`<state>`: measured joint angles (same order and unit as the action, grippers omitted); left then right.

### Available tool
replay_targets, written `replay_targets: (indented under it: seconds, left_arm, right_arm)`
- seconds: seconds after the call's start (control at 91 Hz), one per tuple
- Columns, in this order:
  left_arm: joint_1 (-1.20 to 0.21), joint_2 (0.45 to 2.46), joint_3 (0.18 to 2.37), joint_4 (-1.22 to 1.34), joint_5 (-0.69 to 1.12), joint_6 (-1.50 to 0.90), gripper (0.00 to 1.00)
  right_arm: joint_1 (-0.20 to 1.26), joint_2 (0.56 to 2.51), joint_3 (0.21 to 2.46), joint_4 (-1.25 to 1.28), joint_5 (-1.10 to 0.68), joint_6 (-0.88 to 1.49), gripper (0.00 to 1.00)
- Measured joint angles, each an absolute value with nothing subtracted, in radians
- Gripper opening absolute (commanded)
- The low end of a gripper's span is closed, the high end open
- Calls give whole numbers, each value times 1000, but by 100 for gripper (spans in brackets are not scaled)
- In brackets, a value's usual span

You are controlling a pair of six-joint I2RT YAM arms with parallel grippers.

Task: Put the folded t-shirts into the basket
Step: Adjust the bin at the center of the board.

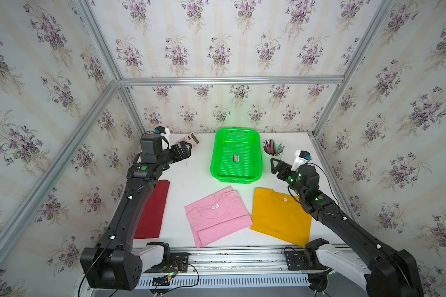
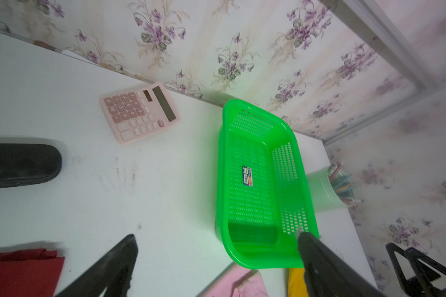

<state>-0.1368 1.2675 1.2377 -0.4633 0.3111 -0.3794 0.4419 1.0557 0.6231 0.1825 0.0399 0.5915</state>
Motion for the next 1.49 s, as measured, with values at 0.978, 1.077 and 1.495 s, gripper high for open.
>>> replay_targets:
  seconds: [0.978,1.077,1.495]
  left_arm:
    - [-352,1444,1337,-722,81,-286,87]
    - [-352,1414,1315,-719,62,-290,87]
    - [-364,1358,1229,-650,21,-295,86]
  right_arm:
    - [530,1663,1056,-141,143,516,44]
    - [530,1665,1071,-175,155,506,44]
    - [527,1601,1095,-284,208,415,47]
